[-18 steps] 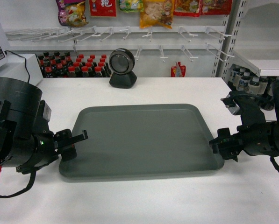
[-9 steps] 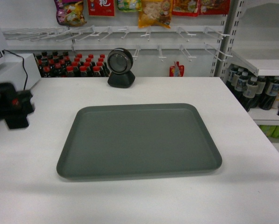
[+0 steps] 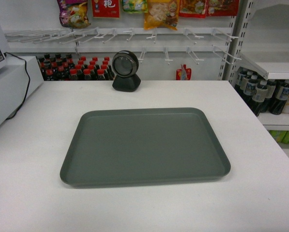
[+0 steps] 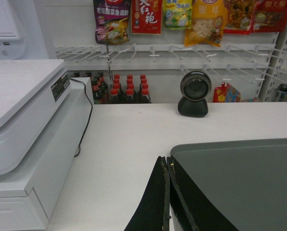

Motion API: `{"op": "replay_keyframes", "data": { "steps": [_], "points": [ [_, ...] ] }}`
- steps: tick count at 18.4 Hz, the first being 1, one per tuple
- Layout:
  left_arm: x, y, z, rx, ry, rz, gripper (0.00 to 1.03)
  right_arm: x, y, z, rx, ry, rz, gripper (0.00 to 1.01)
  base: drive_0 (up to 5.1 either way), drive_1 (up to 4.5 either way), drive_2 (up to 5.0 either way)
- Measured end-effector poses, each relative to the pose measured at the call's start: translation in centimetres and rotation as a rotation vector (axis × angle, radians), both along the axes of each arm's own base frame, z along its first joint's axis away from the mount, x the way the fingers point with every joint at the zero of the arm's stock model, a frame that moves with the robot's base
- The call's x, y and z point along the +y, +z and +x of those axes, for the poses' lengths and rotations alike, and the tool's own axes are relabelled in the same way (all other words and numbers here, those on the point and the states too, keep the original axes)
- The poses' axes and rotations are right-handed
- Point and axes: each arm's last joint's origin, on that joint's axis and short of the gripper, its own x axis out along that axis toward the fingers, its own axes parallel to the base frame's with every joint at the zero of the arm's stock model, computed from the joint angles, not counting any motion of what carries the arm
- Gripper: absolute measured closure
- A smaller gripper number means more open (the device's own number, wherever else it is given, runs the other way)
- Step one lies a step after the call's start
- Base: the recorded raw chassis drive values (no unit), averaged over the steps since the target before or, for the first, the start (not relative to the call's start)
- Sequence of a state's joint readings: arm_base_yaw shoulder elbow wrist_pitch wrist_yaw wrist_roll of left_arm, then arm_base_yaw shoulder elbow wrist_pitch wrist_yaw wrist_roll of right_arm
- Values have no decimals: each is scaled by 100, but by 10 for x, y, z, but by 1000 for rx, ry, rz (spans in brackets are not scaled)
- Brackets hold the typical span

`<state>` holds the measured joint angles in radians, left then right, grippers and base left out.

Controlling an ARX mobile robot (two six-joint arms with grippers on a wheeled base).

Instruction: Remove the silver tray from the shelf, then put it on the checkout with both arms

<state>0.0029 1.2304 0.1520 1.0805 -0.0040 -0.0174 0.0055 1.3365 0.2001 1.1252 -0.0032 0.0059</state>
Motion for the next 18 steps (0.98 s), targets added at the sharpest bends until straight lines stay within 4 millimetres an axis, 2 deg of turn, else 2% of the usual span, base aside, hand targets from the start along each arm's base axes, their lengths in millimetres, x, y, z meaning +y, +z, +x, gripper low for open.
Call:
{"op": "replay_keyframes", "data": {
  "steps": [4,12,18],
  "points": [
    [-1,-5,-21,32,-6,0,102,-1,-2,-24,16,-3,0,99,0,0,0],
    [-1,-1,-58,16,-6,0,102,-1,1,-67,2,-3,0,99,0,0,0],
    [-1,4,-73,-5,-6,0,102,-1,7,-84,-18,-3,0,99,0,0,0]
  ]
}}
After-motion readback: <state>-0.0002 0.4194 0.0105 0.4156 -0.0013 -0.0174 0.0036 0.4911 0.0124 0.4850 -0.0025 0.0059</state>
